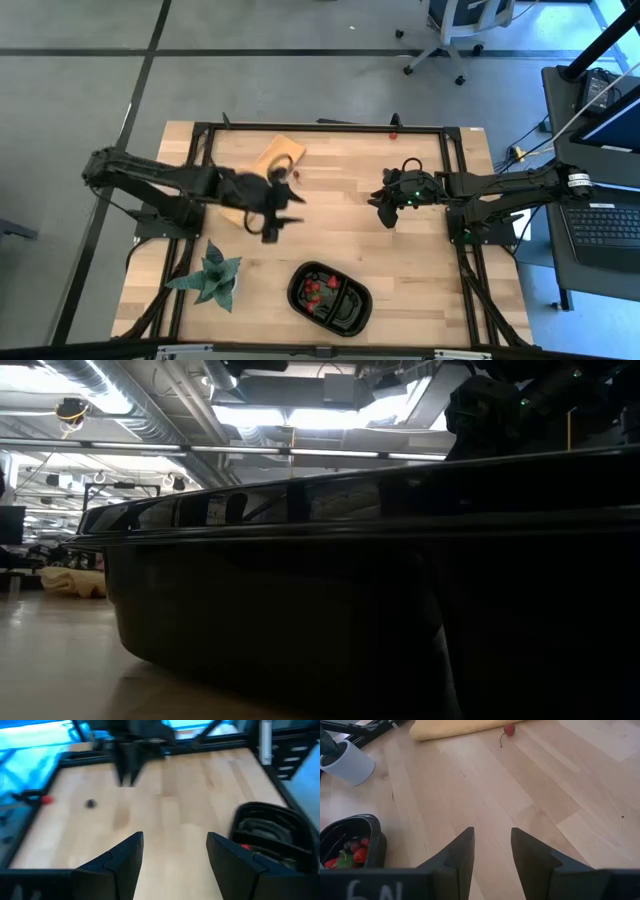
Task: Pick and placing Produce into tupperware
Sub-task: Put the blackberry into the black container
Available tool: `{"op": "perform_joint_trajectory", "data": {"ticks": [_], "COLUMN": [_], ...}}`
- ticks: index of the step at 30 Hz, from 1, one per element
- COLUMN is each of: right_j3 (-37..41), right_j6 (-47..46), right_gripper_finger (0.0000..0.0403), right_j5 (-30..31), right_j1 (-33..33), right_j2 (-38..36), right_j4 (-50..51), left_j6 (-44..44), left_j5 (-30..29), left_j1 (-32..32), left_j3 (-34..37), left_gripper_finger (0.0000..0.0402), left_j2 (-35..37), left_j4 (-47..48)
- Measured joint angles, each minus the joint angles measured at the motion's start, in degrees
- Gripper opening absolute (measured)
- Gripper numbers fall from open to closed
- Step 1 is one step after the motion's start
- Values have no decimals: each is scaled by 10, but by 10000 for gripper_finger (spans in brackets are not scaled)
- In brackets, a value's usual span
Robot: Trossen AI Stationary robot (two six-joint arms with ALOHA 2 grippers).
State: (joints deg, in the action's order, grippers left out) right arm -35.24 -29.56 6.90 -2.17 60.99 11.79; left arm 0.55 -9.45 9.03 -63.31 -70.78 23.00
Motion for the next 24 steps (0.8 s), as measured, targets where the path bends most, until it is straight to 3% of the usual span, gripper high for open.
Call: {"op": "perform_joint_trajectory", "data": {"ticks": [7, 18, 24], "right_j3": [0, 0, 0], "right_j6": [0, 0, 0], "right_gripper_finger": [131, 131, 131], "right_j5": [0, 0, 0], "right_j1": [0, 0, 0], "right_j2": [0, 0, 0], "right_j4": [-2, -4, -4], "left_j6": [17, 46, 68], "left_j5": [1, 4, 132], "left_j1": [-68, -159, -232], "left_j3": [0, 0, 0], "left_gripper_finger": [212, 212, 212], "left_j2": [53, 60, 60], "left_j4": [9, 61, 71]}}
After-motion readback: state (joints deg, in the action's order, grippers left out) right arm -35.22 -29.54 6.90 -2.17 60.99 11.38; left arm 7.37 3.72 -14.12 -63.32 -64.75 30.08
